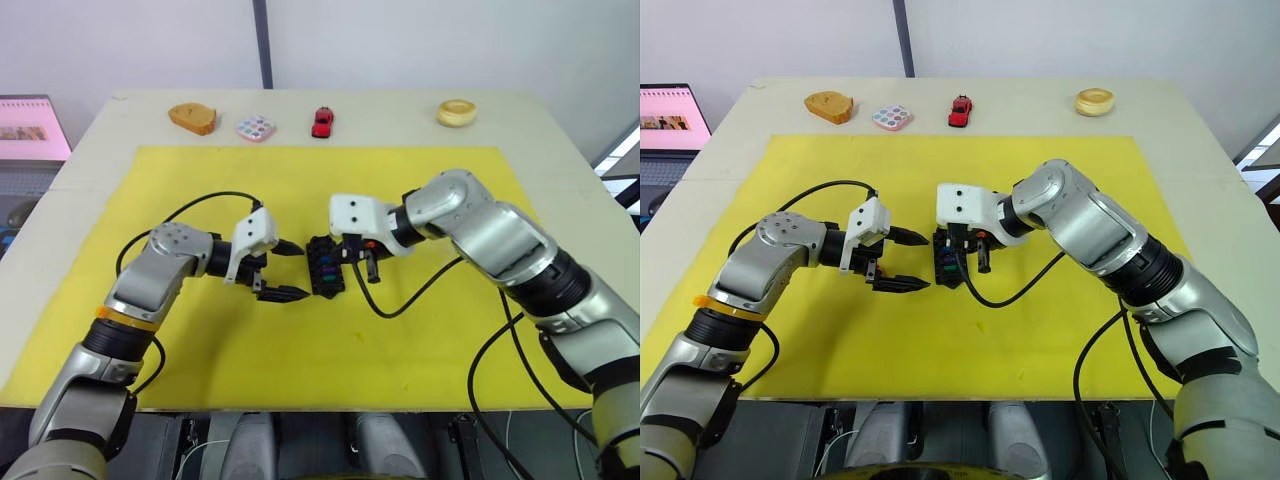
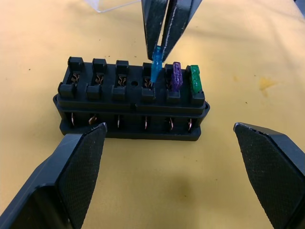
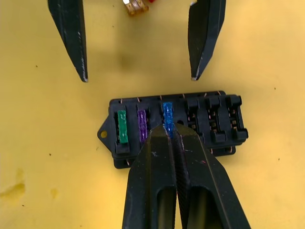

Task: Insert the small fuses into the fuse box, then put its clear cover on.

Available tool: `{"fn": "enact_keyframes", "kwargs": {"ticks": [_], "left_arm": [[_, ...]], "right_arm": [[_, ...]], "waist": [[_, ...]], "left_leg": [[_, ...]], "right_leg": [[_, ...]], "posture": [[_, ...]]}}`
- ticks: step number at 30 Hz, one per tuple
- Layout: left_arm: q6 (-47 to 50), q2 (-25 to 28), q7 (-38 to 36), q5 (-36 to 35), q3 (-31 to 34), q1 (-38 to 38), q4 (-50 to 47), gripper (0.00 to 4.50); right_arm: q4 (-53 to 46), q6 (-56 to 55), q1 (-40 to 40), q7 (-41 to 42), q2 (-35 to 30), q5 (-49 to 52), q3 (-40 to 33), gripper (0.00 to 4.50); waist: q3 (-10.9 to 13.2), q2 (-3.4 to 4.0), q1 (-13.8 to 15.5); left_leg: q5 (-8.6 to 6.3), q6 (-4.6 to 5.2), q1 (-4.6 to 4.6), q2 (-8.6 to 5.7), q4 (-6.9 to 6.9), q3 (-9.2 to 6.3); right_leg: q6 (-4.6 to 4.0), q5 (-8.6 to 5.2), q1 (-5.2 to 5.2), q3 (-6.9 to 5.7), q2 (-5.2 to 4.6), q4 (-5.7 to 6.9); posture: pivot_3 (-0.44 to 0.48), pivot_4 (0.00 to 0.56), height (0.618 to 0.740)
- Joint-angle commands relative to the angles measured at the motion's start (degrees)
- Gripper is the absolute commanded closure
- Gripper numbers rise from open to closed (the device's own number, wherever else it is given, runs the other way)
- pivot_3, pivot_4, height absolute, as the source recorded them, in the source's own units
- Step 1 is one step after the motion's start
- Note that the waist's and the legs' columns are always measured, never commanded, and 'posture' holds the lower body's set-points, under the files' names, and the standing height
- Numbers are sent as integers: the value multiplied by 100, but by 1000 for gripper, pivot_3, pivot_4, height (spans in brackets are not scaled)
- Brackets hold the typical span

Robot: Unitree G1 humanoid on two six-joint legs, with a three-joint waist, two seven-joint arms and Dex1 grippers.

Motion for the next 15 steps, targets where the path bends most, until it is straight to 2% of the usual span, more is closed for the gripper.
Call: {"fn": "enact_keyframes", "kwargs": {"ticks": [1,15], "left_arm": [[-55,29,26,-5,62,9,-213,15],[18,36,62,-28,70,61,-327,15]], "right_arm": [[-62,-81,6,71,50,-98,-105,4500],[164,-284,50,182,199,-445,-35,4500]], "waist": [[0,0,-1],[0,0,0]], "left_leg": [[0,0,0,0,0,0],[0,0,0,0,0,0]], "right_leg": [[0,0,0,0,0,0],[0,0,0,0,0,1]], "posture": [[0,150,740],[0,150,740]]}}
